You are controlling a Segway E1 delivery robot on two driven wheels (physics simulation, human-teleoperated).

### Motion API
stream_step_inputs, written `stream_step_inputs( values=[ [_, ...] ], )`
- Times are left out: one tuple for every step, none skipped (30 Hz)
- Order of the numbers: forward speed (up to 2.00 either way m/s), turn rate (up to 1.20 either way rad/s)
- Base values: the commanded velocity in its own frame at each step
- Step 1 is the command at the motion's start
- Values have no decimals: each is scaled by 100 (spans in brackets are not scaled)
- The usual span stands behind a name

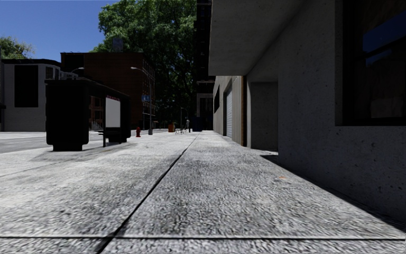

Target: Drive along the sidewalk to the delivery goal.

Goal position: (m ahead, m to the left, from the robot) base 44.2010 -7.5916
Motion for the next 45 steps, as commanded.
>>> stream_step_inputs(
  values=[
    [200,0],
    [200,0],
    [200,0],
    [200,0],
    [200,0],
    [200,0],
    [200,0],
    [200,0],
    [200,0],
    [200,0],
    [200,0],
    [200,0],
    [200,0],
    [200,0],
    [200,0],
    [200,0],
    [200,0],
    [200,0],
    [200,0],
    [200,0],
    [200,0],
    [200,0],
    [200,0],
    [200,0],
    [200,0],
    [200,0],
    [200,0],
    [200,0],
    [200,0],
    [200,0],
    [200,0],
    [200,0],
    [200,0],
    [200,0],
    [200,0],
    [200,0],
    [200,0],
    [200,0],
    [200,0],
    [200,0],
    [200,0],
    [200,0],
    [200,0],
    [200,0],
    [200,0]
  ],
)
